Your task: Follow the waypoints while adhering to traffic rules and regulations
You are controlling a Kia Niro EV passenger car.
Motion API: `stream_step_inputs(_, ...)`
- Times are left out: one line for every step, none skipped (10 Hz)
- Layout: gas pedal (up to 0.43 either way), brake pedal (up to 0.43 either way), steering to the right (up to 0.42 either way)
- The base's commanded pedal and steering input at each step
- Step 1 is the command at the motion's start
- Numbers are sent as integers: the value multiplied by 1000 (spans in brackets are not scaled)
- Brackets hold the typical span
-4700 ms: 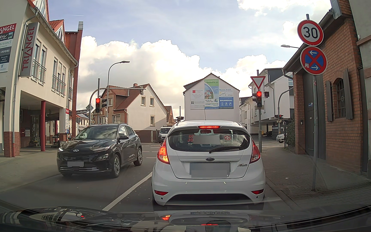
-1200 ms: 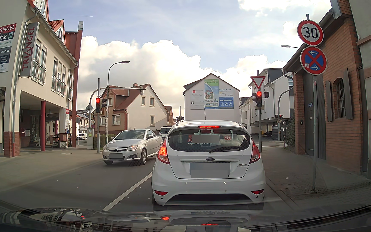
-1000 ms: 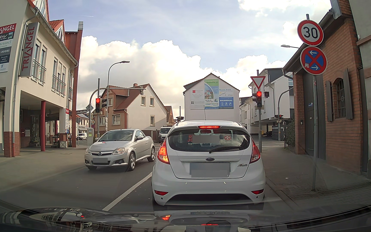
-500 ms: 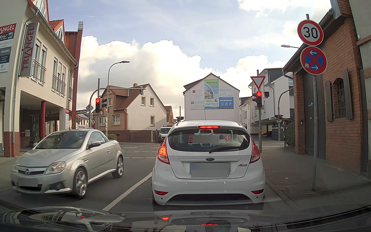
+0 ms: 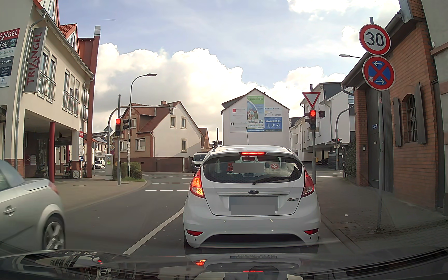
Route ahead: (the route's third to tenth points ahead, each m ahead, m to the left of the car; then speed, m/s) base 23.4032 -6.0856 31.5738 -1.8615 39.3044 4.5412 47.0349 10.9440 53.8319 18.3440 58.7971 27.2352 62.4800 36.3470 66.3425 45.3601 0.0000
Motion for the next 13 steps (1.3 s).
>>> stream_step_inputs(0,274,9)
stream_step_inputs(0,274,9)
stream_step_inputs(0,274,10)
stream_step_inputs(0,274,9)
stream_step_inputs(0,274,9)
stream_step_inputs(0,274,9)
stream_step_inputs(0,274,9)
stream_step_inputs(0,274,10)
stream_step_inputs(0,274,9)
stream_step_inputs(0,274,9)
stream_step_inputs(0,274,9)
stream_step_inputs(0,274,9)
stream_step_inputs(0,274,9)
